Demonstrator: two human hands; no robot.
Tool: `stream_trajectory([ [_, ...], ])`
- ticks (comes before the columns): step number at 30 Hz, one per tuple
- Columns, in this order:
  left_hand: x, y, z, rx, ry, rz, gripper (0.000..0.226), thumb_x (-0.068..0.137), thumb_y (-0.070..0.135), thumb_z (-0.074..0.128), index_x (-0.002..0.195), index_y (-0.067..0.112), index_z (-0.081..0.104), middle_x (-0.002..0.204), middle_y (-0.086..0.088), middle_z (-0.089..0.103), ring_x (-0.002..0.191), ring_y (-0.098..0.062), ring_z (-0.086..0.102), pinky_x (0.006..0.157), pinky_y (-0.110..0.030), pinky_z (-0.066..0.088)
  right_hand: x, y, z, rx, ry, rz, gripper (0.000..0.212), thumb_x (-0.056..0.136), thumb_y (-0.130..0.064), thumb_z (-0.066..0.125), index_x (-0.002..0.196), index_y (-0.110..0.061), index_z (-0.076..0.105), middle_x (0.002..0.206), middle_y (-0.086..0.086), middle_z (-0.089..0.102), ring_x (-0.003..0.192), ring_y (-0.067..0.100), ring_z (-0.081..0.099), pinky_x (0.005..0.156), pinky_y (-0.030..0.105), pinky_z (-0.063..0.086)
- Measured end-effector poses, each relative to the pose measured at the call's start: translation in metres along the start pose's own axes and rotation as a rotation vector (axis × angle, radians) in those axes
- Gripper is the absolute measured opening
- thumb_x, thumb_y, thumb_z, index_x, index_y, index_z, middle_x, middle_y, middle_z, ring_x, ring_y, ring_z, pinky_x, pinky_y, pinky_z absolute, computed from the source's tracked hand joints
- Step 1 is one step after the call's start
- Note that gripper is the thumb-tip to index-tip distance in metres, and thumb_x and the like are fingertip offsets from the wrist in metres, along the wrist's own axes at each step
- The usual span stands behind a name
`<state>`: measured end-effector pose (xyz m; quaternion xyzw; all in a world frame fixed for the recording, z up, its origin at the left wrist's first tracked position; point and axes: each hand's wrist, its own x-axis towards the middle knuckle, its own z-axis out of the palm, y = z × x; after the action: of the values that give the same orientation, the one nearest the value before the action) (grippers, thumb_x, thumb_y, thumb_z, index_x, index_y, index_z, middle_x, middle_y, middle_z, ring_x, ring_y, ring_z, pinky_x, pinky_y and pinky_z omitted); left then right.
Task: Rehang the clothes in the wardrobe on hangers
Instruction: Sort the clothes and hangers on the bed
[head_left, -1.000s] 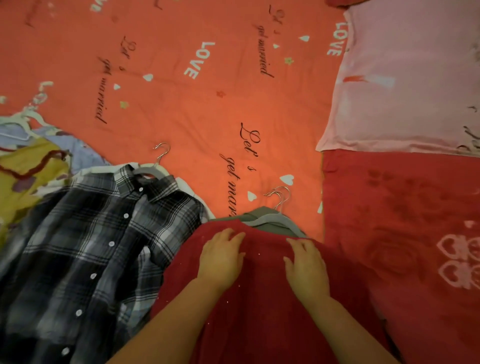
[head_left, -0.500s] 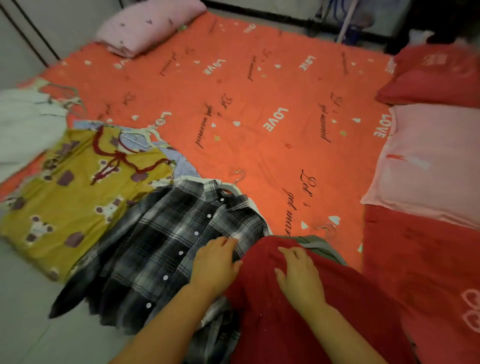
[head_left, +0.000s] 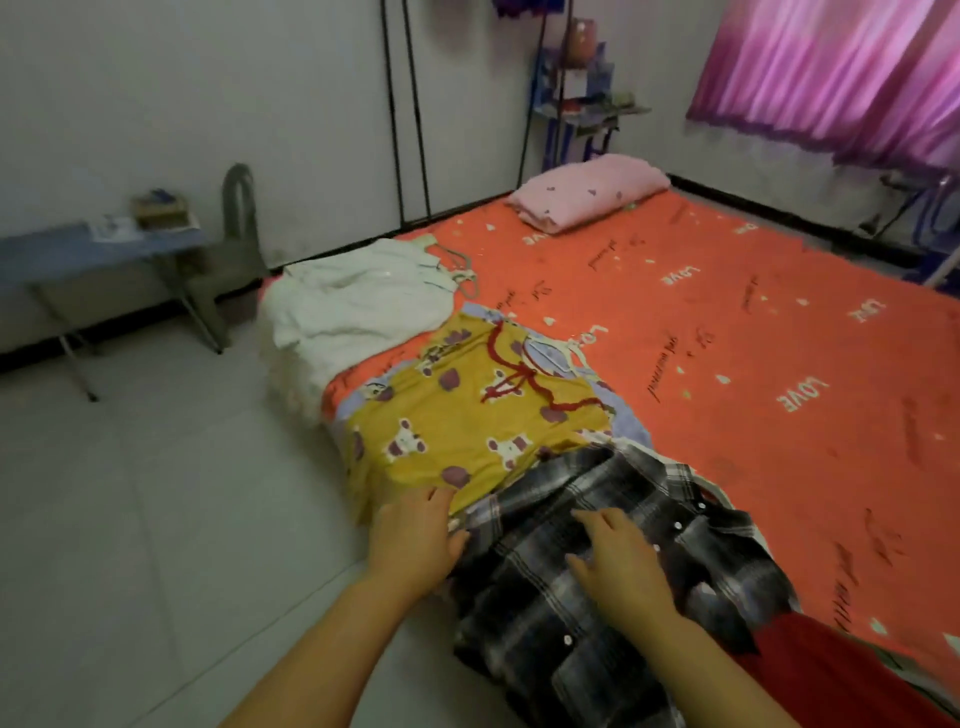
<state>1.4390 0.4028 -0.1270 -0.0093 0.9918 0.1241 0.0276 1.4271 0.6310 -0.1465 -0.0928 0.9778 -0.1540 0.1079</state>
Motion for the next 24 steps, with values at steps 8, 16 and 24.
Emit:
stream_trajectory([
  [8, -0.007, -0.137, -0.049, -0.009, 0.047, -0.204, 0.05, 0.085, 0.049, 0.052, 0.129, 0.025, 0.046, 0.127, 0.001, 0.053, 0.115, -0.021, 0.051, 0.091, -0.033, 0.043, 0.067, -0.145, 0.021, -0.071, -0.009, -0.24, 0.054, 0.091, -0.035, 0.056, 0.14, -0.027, 0.035, 0.134, -0.001, 0.043, 0.12, 0.018, 0.044, 0.097, 0.031, 0.041],
  [16, 0.065, -0.237, -0.081, 0.047, 0.082, -0.296, 0.052, 0.087, 0.049, 0.051, 0.132, 0.023, 0.043, 0.129, 0.001, 0.051, 0.118, -0.02, 0.048, 0.094, -0.033, 0.04, 0.186, -0.24, 0.034, -0.042, -0.011, -0.347, 0.051, 0.092, -0.037, 0.053, 0.14, -0.026, 0.037, 0.134, -0.002, 0.043, 0.116, 0.014, 0.048, 0.095, 0.025, 0.041],
  [24, 0.177, -0.32, -0.13, 0.067, 0.06, -0.337, 0.054, 0.089, 0.047, 0.05, 0.137, 0.025, 0.038, 0.133, 0.001, 0.049, 0.12, -0.019, 0.046, 0.097, -0.033, 0.038, 0.324, -0.309, 0.029, -0.06, -0.05, -0.38, 0.052, 0.091, -0.036, 0.051, 0.14, -0.024, 0.036, 0.139, -0.002, 0.04, 0.124, 0.015, 0.043, 0.098, 0.025, 0.036],
])
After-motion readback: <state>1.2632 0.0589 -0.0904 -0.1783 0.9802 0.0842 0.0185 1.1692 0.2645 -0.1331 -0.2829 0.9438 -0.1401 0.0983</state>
